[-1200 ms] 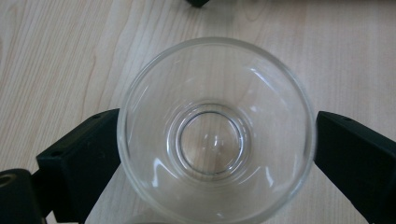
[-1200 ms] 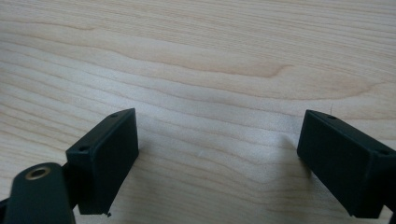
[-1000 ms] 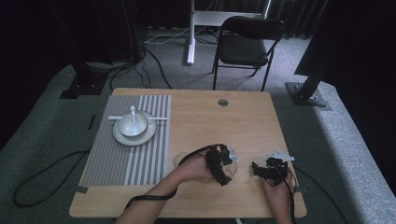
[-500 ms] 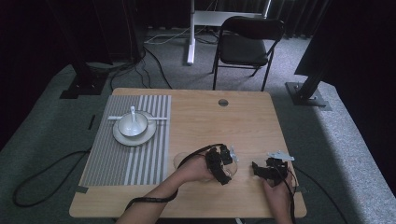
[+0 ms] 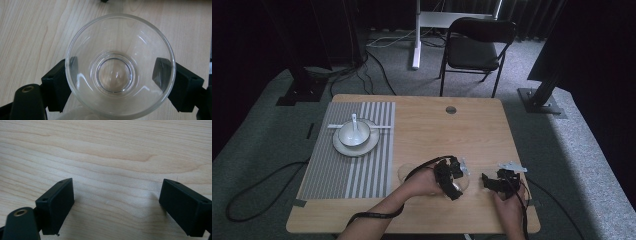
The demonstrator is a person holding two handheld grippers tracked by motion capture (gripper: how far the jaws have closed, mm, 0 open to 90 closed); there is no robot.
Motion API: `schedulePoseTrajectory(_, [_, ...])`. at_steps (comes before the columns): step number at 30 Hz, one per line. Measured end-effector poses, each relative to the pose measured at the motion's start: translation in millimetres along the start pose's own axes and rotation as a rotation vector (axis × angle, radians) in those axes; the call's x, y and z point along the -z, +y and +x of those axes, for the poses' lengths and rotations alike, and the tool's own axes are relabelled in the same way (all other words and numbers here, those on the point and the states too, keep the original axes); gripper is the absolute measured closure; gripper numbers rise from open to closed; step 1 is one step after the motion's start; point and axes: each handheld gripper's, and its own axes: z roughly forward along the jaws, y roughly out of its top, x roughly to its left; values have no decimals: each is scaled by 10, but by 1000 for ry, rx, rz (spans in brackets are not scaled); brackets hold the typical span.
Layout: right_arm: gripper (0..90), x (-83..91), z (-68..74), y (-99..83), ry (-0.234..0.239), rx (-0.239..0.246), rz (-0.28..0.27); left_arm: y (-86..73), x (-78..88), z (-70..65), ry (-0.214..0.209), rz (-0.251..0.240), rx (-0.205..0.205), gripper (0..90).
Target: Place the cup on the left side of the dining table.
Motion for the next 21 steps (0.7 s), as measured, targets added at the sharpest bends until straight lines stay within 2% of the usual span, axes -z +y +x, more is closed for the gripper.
schedulePoseTrajectory(1, [121,0,0,0,0,0,0,5,12,-2,0,0,-11,190])
schedulePoseTrajectory(6, [121,0,1,0,0,-1,0,35,79,-2,5,-7,-11,190])
schedulePoseTrajectory(9, [121,0,0,0,0,0,0,51,155,16,0,-36,-10,190])
schedulePoseTrajectory(10, [121,0,0,0,0,0,0,56,176,22,3,-46,2,191])
schedulePoseTrajectory(17, [121,2,0,1,0,-1,2,93,304,54,29,-69,-4,190])
schedulePoseTrajectory(21, [121,1,0,1,0,-1,1,110,404,118,49,-97,10,191])
